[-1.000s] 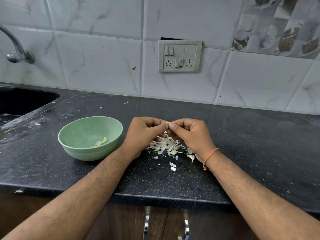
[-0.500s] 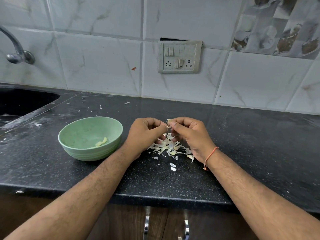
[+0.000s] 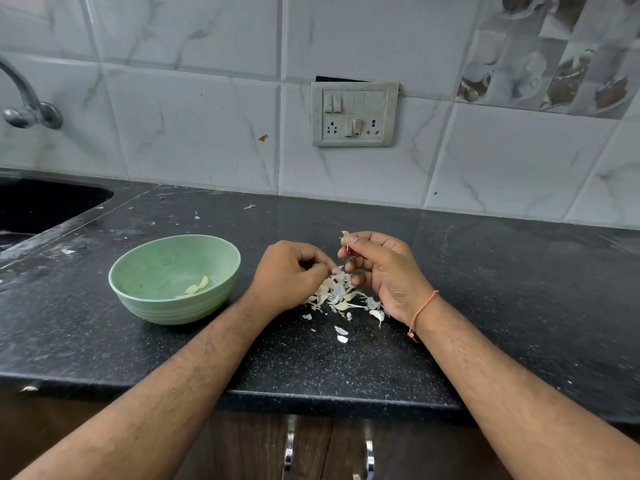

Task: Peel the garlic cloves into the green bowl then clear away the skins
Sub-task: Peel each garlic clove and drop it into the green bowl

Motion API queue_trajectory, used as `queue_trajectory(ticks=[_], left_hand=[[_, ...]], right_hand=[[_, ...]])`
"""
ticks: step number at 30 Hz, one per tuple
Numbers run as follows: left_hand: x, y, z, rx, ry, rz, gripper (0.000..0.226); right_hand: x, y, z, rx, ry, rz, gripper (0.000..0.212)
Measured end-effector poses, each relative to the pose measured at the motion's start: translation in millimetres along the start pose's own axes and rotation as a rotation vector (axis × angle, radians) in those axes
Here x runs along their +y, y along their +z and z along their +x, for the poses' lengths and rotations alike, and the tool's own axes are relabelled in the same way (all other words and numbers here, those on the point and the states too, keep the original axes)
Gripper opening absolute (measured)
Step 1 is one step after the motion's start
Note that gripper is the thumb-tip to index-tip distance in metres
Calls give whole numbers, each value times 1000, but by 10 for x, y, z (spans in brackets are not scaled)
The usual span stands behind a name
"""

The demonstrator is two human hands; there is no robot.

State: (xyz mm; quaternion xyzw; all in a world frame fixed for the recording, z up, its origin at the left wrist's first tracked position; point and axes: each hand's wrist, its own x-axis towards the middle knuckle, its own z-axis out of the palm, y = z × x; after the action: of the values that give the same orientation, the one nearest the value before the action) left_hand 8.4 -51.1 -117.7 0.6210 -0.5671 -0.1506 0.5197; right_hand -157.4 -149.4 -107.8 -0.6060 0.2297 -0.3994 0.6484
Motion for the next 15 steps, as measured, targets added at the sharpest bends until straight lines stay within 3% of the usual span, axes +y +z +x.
queue_trajectory(ticks=[6, 9, 12, 15], left_hand=[[-17, -17, 23, 108, 71, -48, 33], [-51, -13, 22, 102, 163, -56, 3], [-82, 5, 30, 54, 228, -49, 26], [-59, -2, 22, 61, 244, -16, 22]], right_hand=[[-24, 6, -7, 62, -9, -89, 13], [-13, 14, -16, 45, -15, -156, 13], [-10, 16, -26, 32, -25, -217, 18], [-9, 19, -34, 18, -40, -248, 18]])
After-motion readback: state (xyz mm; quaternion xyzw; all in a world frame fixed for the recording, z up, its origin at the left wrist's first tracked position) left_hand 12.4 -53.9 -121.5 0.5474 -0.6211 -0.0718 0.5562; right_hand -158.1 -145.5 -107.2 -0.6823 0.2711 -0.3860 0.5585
